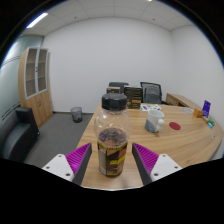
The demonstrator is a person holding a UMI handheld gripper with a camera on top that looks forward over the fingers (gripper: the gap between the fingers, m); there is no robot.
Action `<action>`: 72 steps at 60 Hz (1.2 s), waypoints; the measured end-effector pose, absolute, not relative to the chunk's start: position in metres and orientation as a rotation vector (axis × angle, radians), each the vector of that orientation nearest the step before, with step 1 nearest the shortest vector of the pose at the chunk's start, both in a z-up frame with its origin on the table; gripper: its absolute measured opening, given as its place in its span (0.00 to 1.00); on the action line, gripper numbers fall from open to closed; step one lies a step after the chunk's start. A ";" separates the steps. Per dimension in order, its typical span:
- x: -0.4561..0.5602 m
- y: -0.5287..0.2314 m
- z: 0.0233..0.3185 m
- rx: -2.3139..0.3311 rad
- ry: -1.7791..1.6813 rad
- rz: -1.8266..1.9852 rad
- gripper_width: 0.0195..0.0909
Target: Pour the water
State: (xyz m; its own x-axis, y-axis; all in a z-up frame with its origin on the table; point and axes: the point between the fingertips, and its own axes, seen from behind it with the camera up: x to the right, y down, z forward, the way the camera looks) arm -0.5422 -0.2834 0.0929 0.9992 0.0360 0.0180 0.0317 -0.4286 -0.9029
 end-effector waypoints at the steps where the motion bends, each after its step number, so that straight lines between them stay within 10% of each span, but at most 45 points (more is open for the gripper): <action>1: -0.543 -0.279 0.091 -2.010 -0.046 0.009 0.86; 9: -0.544 -0.255 0.085 -1.965 -0.058 0.009 0.45; 23: -0.546 -0.254 0.087 -1.925 -0.050 0.030 0.25; 31: -0.548 -0.248 0.091 -1.932 -0.035 0.086 0.25; 56: -0.514 -0.099 0.258 -1.588 0.737 1.129 0.25; 72: -0.450 -0.028 0.220 -1.194 1.379 1.692 0.25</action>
